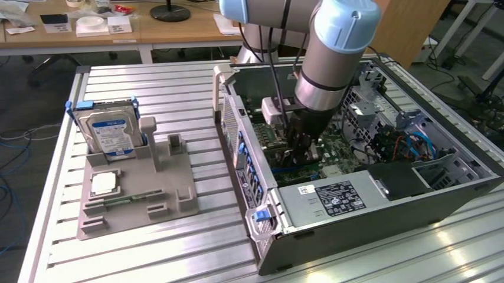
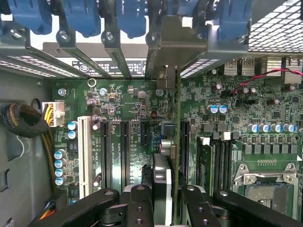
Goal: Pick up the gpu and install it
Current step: 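Insert the gpu into the slot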
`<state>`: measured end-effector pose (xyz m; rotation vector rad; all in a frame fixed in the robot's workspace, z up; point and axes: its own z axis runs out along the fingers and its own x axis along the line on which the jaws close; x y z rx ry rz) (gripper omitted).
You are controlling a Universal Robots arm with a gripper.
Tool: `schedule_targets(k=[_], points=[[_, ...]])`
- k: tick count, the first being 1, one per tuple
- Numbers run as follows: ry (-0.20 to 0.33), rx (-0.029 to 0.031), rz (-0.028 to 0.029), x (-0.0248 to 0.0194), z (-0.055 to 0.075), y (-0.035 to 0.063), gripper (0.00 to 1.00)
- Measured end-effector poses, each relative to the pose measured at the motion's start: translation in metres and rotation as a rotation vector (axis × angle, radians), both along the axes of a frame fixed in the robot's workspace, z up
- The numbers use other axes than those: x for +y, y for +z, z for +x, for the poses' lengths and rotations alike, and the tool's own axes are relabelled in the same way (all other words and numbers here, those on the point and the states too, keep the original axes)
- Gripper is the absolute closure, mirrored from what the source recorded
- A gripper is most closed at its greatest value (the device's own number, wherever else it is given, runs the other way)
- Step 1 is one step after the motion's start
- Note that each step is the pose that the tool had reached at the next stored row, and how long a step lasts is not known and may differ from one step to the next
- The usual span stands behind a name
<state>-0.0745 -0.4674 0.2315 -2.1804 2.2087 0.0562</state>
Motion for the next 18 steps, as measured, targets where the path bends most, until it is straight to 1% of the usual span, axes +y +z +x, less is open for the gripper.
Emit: schedule_targets(k=[6, 7, 11, 18], points=[[0.000, 0.0003, -0.0003, 0.0000, -0.0001, -0.0025, 0.72], [0.000, -0.0004, 0.0012, 0.0001, 0.0000, -0.0035, 0.72], [0.000, 0.0001, -0.0001, 0.0000, 0.0000, -0.0045, 0.72], [0.000, 0.0000, 0.0000, 0.0000, -0.0001, -0.0051, 0.72]])
